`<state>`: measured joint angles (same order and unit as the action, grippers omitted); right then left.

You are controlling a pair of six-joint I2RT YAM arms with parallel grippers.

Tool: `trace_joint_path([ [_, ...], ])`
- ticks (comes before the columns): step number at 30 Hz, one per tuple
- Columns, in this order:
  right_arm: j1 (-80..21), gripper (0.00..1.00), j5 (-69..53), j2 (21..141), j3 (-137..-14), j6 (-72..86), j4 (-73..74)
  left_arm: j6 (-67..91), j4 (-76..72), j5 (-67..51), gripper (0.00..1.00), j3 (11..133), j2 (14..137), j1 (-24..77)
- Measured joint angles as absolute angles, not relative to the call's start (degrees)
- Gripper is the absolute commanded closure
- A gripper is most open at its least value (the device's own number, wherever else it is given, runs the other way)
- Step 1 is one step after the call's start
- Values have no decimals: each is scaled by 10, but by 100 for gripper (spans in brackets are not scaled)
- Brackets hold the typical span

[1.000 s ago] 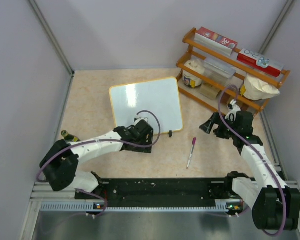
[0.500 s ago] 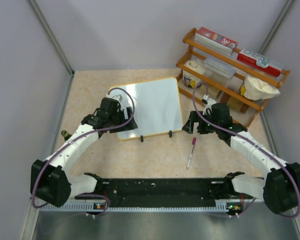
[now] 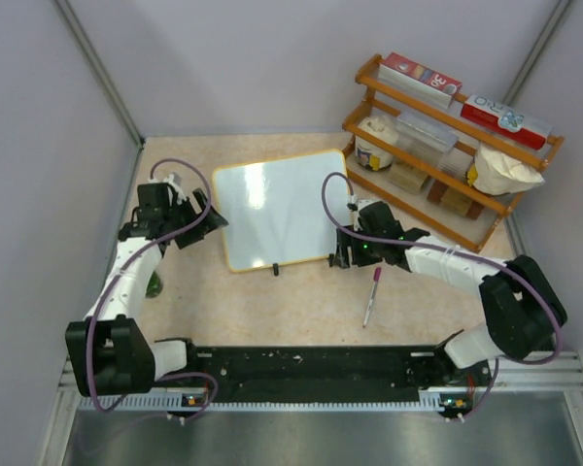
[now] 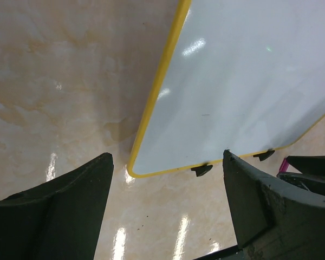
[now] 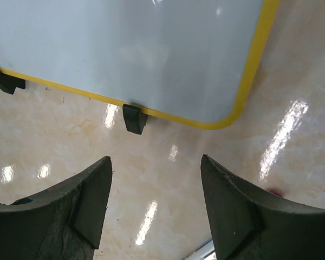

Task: Write a sentence on the whiteboard
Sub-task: Move the whiteboard to the whiteboard stand.

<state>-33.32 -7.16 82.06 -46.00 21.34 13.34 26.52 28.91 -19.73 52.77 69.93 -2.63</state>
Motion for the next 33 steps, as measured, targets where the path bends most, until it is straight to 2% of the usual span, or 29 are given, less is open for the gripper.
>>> trace_joint_path([
  [8,-361,45,-71,872,-488,228,112,250,251,-236,15,527,745,-40],
  [17,-378,67,-68,933,-499,244,80,223,224,-246,15,527,793,-48],
  [21,-390,95,-55,953,-500,250,74,223,213,-246,15,527,803,-56],
  [22,-391,99,-51,957,-501,252,73,223,209,-246,15,527,804,-57],
  [33,-405,100,-18,957,-504,256,77,228,132,-278,15,509,810,-60],
])
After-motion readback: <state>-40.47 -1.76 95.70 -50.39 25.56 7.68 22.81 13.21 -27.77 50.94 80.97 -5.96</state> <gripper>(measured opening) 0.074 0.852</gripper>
